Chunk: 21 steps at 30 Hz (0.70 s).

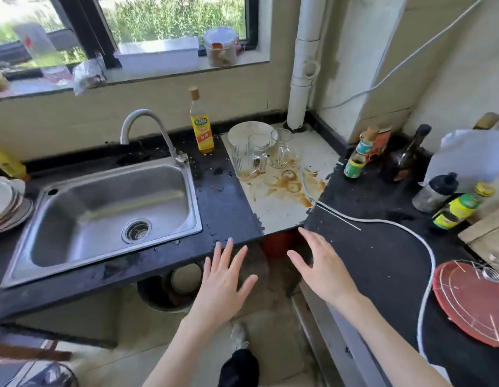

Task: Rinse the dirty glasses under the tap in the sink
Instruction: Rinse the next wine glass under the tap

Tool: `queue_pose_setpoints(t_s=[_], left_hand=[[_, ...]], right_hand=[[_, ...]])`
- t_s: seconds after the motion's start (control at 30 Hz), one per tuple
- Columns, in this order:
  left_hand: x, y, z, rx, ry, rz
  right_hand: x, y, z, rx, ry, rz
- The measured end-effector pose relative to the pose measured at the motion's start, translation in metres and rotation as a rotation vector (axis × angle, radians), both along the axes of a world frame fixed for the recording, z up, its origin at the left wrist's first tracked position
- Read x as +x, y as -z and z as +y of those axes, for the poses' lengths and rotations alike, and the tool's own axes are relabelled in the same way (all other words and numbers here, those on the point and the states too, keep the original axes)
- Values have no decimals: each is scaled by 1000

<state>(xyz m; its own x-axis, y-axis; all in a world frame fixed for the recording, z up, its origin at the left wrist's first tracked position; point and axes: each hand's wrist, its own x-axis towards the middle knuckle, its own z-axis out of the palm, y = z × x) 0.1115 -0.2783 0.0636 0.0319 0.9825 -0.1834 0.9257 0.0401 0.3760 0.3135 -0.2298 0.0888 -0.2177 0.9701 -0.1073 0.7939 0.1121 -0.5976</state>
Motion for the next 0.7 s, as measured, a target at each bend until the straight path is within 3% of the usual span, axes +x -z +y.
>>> queue_pose_setpoints(t_s=[0.33, 0.7], left_hand=[[-45, 6, 181, 44, 117, 67], [-48, 13, 267, -26, 72, 77]], right_hand=[[-20, 16, 166, -41, 102, -40], [-23, 26, 342, -72, 144, -240]])
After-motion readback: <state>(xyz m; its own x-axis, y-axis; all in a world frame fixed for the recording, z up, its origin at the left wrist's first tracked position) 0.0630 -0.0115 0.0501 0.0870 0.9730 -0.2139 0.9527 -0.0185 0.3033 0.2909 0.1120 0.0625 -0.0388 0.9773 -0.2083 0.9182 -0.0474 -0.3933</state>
